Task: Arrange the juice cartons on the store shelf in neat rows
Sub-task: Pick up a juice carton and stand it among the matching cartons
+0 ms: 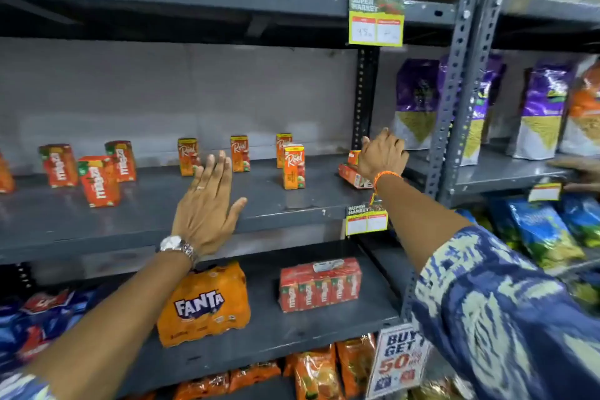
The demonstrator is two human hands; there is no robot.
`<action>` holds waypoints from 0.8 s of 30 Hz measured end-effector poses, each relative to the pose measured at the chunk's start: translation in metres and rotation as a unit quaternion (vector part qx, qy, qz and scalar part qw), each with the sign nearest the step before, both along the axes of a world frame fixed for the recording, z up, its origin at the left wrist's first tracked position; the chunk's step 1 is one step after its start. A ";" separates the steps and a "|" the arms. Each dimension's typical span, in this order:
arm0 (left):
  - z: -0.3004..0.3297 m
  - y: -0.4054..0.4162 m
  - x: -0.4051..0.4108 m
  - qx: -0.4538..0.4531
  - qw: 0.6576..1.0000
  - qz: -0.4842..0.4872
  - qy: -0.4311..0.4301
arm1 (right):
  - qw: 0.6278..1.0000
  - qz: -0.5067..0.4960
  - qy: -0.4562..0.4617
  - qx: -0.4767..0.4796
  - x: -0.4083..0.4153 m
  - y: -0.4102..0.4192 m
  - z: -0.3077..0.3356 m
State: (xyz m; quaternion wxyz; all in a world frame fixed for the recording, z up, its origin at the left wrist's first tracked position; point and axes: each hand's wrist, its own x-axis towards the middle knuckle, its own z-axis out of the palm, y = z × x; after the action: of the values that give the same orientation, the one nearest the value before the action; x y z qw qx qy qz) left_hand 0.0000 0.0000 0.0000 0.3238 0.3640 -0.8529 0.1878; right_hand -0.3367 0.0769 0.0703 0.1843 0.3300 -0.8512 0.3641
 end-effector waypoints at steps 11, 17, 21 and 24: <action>-0.049 0.014 0.011 0.062 0.996 0.058 -0.013 | 0.979 -0.011 -0.126 0.160 -0.027 -0.008 0.005; -0.048 0.017 0.010 0.064 0.996 0.063 -0.003 | 0.984 0.082 -0.134 0.089 -0.031 -0.007 0.010; -0.047 0.017 0.010 0.064 0.996 0.057 0.008 | 0.980 0.104 -0.166 0.039 -0.029 -0.004 0.011; -0.048 0.017 0.009 0.063 0.996 0.057 0.006 | 0.961 0.142 -0.235 -0.006 -0.028 0.001 0.010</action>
State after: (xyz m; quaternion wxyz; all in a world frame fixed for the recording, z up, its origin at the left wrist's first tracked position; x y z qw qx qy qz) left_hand 0.0095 0.0172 -0.0481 0.2939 0.4331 -0.8389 0.1496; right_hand -0.3650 0.0777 0.0801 -0.0732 0.3516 -0.8128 0.4587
